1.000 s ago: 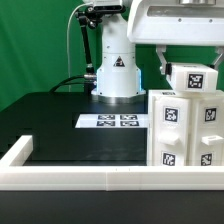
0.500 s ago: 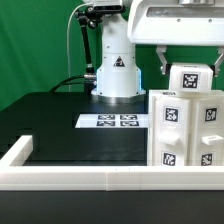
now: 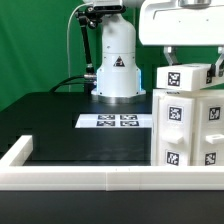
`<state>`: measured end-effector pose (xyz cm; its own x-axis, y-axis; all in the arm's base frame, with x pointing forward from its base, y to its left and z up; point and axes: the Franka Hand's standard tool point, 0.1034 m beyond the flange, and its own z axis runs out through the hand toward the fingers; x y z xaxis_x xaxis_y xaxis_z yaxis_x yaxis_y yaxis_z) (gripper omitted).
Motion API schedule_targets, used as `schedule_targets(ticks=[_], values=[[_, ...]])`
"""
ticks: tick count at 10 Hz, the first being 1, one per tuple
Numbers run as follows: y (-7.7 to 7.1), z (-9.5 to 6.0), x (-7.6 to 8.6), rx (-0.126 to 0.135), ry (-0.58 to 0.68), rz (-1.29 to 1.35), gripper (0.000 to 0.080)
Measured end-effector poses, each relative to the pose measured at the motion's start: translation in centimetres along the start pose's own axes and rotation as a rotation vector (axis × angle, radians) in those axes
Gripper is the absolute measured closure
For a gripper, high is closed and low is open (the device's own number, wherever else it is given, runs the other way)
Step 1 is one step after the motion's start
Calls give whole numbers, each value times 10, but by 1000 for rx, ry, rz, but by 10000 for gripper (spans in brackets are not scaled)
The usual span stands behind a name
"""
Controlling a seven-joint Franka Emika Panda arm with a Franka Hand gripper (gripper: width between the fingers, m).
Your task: Assemble cabinet
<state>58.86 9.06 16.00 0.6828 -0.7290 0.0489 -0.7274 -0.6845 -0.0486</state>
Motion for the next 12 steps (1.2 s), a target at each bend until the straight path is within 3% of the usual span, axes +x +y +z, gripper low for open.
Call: schedule_targets(ticks=[12], values=[[-5, 3, 2, 9, -47, 861, 236]])
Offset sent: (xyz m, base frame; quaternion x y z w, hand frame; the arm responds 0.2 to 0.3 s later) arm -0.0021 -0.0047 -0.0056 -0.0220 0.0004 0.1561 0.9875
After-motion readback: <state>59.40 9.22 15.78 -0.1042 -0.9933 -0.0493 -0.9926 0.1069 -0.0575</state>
